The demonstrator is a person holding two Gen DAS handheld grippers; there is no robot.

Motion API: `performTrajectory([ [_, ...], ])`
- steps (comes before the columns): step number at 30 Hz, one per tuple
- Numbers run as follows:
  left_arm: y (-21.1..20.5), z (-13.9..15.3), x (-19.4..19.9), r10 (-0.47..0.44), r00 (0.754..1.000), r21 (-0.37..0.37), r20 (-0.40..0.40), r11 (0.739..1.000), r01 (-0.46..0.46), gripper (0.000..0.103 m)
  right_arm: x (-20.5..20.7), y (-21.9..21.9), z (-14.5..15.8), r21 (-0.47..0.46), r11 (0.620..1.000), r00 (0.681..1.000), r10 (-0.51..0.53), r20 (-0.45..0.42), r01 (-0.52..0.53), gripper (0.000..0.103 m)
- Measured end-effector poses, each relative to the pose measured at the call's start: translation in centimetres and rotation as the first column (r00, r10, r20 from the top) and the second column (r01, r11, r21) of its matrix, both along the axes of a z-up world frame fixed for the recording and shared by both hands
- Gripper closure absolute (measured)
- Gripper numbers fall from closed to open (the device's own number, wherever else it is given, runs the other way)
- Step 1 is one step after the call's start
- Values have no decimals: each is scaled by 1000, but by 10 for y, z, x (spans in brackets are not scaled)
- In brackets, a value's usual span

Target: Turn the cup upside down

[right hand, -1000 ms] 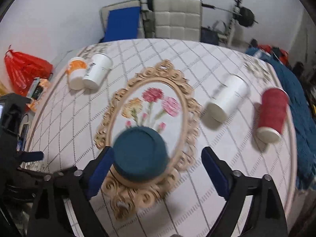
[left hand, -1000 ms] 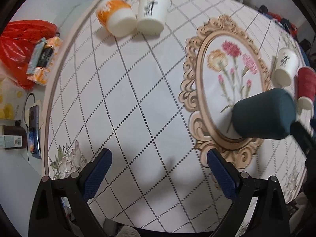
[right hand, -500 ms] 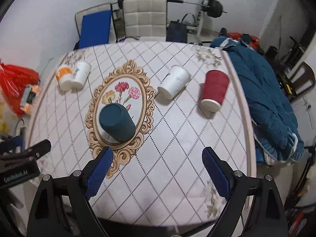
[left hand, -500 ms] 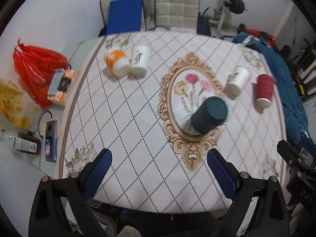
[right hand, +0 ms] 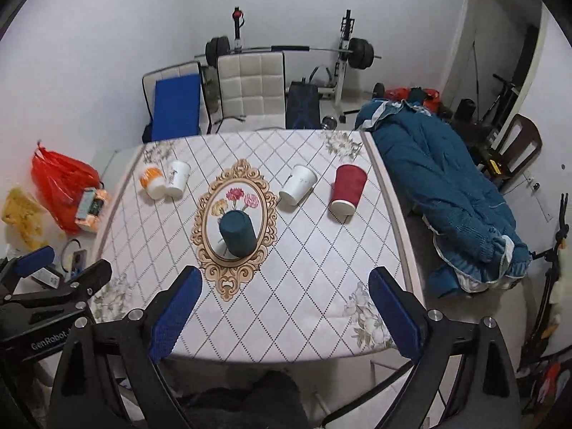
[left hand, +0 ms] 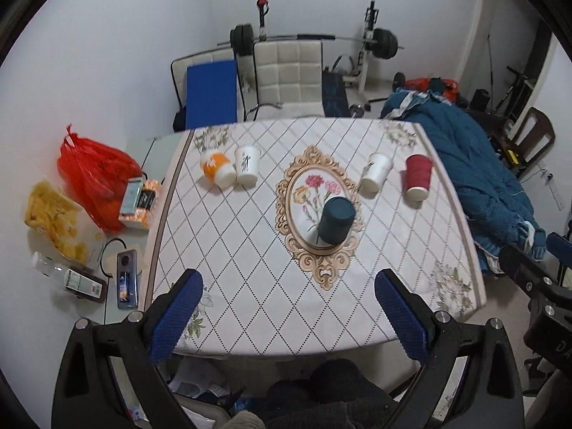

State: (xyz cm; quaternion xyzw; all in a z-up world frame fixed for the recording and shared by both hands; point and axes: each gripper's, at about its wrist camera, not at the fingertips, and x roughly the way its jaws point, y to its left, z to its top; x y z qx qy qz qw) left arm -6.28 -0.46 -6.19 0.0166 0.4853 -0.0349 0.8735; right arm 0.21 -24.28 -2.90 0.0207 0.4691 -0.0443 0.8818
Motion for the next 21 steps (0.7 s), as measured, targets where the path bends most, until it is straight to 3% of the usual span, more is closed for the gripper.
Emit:
performTrajectory([
  [11,-13,43,-37,8,1000,-55,12,998,-8,4,-51,-4,56,10,999,999,40,24,-40,6],
  [21,-15,51,-41,47,999,-50,-4,998,-47,4,-55,-20,76,13,999,999,46,29,-46,6],
])
